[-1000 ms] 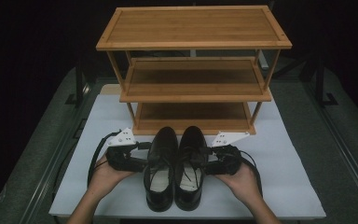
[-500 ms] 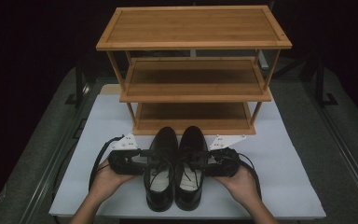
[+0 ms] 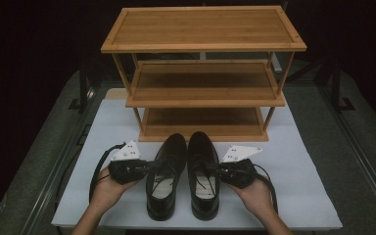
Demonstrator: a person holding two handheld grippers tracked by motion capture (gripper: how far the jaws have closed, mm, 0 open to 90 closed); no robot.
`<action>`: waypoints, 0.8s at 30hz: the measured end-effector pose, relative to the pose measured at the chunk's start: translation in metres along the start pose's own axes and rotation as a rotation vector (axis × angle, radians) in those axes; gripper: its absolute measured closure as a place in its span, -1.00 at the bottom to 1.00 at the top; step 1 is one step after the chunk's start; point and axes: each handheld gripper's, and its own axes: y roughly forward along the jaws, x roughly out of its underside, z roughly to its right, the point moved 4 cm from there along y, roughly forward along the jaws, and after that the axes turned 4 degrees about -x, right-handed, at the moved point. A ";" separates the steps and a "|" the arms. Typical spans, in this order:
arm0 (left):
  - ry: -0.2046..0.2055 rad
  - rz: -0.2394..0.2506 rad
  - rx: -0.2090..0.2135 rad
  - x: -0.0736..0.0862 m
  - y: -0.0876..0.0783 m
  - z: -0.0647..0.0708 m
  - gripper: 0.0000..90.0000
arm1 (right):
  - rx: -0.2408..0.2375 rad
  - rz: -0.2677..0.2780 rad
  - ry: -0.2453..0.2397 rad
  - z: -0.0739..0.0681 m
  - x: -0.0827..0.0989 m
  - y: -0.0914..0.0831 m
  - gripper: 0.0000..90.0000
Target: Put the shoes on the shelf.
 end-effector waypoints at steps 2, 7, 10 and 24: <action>-0.001 0.005 -0.019 0.000 -0.002 -0.002 0.93 | 0.009 0.004 0.002 0.002 0.000 -0.002 0.92; -0.019 0.023 -0.059 0.000 -0.008 -0.009 0.94 | 0.039 0.018 -0.002 0.007 -0.001 -0.007 0.93; -0.013 0.027 -0.082 -0.003 -0.011 -0.012 0.94 | 0.050 0.026 -0.009 0.009 -0.002 -0.010 0.94; -0.032 0.100 -0.109 -0.028 -0.002 -0.021 0.94 | 0.095 0.080 0.023 0.041 -0.004 -0.042 0.94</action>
